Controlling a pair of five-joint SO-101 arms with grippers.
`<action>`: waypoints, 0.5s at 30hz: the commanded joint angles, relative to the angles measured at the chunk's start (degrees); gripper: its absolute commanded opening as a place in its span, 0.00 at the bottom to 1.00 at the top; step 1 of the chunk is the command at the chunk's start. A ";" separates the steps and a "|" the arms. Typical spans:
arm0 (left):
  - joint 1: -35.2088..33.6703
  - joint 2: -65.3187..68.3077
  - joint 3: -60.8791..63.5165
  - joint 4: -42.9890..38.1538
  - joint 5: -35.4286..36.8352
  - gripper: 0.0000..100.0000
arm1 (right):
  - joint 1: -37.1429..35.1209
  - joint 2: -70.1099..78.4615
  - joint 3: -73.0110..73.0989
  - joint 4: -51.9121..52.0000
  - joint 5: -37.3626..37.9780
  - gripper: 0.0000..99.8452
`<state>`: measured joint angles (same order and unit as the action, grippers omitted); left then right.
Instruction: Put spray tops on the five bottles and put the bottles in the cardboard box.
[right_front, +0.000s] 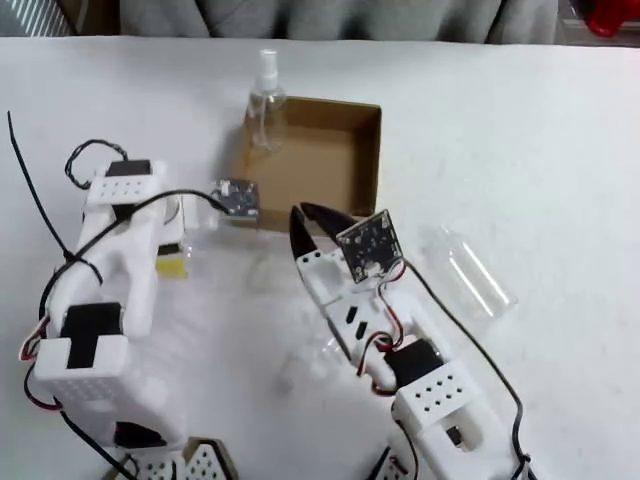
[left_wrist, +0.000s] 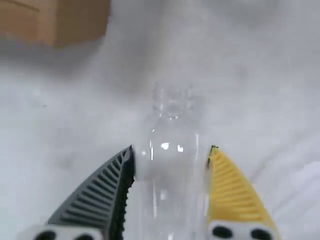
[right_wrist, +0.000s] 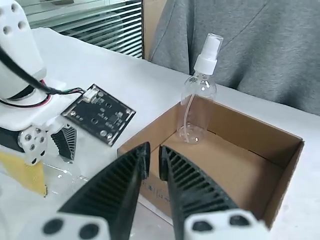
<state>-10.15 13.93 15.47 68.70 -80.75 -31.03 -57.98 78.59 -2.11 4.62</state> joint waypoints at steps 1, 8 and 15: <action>1.71 0.48 -0.97 0.97 11.78 0.04 | 0.13 -0.31 -0.53 0.13 0.62 0.01; 1.54 0.48 -11.34 7.12 34.90 0.04 | 0.13 -0.31 -0.53 0.22 0.62 0.01; -0.31 0.57 -15.91 10.55 61.45 0.04 | 0.13 -0.31 -0.53 0.22 0.62 0.01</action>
<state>-9.54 15.43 3.69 77.58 -34.59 -31.03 -57.98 78.59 -2.11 4.62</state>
